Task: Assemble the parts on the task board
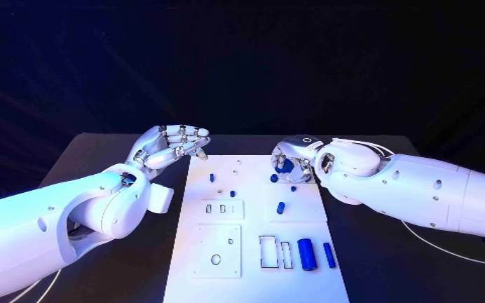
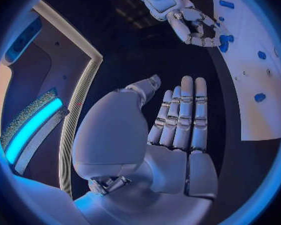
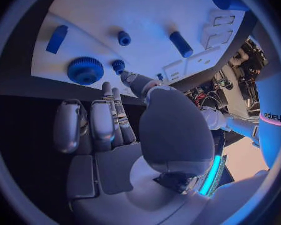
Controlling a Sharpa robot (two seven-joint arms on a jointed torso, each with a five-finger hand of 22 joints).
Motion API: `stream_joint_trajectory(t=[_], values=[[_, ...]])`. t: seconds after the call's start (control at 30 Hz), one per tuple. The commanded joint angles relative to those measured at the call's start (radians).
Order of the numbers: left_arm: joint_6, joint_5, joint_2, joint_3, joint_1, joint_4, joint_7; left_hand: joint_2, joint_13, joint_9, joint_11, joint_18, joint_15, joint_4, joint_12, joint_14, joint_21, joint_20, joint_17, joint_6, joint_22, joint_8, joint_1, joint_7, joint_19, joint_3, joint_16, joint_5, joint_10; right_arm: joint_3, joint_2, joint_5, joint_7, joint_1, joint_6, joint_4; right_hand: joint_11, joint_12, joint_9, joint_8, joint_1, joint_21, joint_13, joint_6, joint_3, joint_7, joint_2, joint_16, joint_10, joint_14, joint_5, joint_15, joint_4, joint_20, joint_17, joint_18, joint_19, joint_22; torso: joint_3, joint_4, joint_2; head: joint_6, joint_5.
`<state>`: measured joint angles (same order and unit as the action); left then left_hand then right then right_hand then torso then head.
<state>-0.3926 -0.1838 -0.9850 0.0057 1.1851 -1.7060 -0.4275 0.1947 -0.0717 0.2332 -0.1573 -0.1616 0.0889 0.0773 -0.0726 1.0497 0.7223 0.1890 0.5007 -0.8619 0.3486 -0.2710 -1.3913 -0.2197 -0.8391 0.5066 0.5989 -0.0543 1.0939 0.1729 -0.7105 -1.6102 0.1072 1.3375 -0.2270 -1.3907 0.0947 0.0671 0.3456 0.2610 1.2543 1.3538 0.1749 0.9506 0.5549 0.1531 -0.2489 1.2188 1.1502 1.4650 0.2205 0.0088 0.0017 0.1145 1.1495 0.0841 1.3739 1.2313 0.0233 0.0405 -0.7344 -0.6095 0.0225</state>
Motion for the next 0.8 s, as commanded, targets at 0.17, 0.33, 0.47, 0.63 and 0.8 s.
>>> stream_joint_trajectory(t=[0.17, 0.33, 0.47, 0.63, 0.8], values=[[0.019, -0.004, 0.000, 0.002, 0.004, -0.005, -0.002, 0.000, -0.001, 0.002, -0.002, -0.018, 0.001, -0.002, 0.004, -0.007, 0.004, 0.002, 0.001, 0.002, 0.002, 0.006, 0.010, -0.008, 0.008, 0.002, 0.005, -0.002, 0.001, 0.001, 0.013, -0.024, 0.007, -0.006, 0.030, 0.014, -0.001, 0.001, 0.007, -0.002, 0.005, 0.013, 0.005, -0.003, 0.006, 0.002, 0.002, 0.015, 0.000, 0.039, 0.002, 0.002, 0.009, 0.001, 0.007, -0.017, 0.010, 0.011, 0.0013, 0.0036, -0.004, -0.007, 0.001], [0.021, -0.002, -0.001, 0.002, 0.004, -0.008, -0.002, -0.001, -0.001, 0.002, -0.002, -0.018, 0.001, -0.002, 0.004, -0.007, 0.005, 0.002, 0.002, 0.002, 0.003, 0.006, 0.010, -0.008, 0.009, 0.002, 0.007, -0.002, 0.001, 0.002, 0.019, -0.024, 0.005, -0.011, 0.037, 0.021, -0.001, 0.002, 0.008, -0.002, 0.004, 0.016, 0.006, -0.002, 0.008, 0.002, 0.003, 0.018, 0.002, 0.038, 0.003, 0.002, 0.011, 0.001, 0.010, -0.018, 0.011, 0.016, 0.0025, 0.0032, -0.007, -0.010, 0.001], [0.023, -0.001, -0.001, 0.002, 0.004, -0.009, -0.002, -0.001, -0.001, 0.002, -0.002, -0.018, 0.001, -0.002, 0.004, -0.007, 0.005, 0.002, 0.002, 0.002, 0.003, 0.006, 0.010, -0.008, 0.009, 0.002, 0.007, -0.002, 0.001, 0.003, 0.022, -0.024, 0.004, -0.014, 0.040, 0.023, -0.001, 0.002, 0.010, -0.002, 0.003, 0.019, 0.007, -0.001, 0.010, 0.003, 0.005, 0.024, 0.005, 0.039, 0.003, 0.002, 0.013, 0.001, 0.015, -0.019, 0.014, 0.022, 0.0041, 0.0031, -0.011, -0.011, 0.001], [0.024, 0.001, -0.001, 0.002, 0.005, -0.008, -0.001, -0.002, -0.001, 0.003, -0.002, -0.018, 0.001, -0.003, 0.004, -0.009, 0.008, 0.002, 0.004, 0.002, 0.004, 0.006, 0.009, -0.008, 0.010, 0.004, 0.011, -0.002, 0.001, 0.003, 0.026, -0.023, -0.001, -0.016, 0.037, 0.025, -0.003, 0.005, 0.016, 0.001, 0.006, 0.028, 0.011, 0.005, 0.018, 0.002, 0.011, 0.038, 0.015, 0.039, 0.005, 0.001, 0.016, 0.001, 0.025, -0.021, 0.019, 0.035, 0.0041, 0.0044, -0.011, -0.015, 0.000], [0.024, 0.004, -0.001, 0.002, 0.005, -0.006, 0.000, -0.003, -0.001, 0.003, -0.002, -0.018, 0.000, -0.003, 0.004, -0.010, 0.010, 0.002, 0.005, 0.001, 0.006, 0.006, 0.008, -0.008, 0.011, 0.005, 0.013, -0.002, 0.001, 0.003, 0.033, -0.022, -0.004, -0.017, 0.044, 0.029, -0.005, 0.007, 0.022, 0.006, 0.007, 0.034, 0.015, 0.014, 0.024, 0.000, 0.015, 0.047, 0.027, 0.039, 0.007, 0.000, 0.019, 0.000, 0.031, -0.022, 0.022, 0.045, 0.0049, 0.0056, -0.014, -0.015, 0.001]])
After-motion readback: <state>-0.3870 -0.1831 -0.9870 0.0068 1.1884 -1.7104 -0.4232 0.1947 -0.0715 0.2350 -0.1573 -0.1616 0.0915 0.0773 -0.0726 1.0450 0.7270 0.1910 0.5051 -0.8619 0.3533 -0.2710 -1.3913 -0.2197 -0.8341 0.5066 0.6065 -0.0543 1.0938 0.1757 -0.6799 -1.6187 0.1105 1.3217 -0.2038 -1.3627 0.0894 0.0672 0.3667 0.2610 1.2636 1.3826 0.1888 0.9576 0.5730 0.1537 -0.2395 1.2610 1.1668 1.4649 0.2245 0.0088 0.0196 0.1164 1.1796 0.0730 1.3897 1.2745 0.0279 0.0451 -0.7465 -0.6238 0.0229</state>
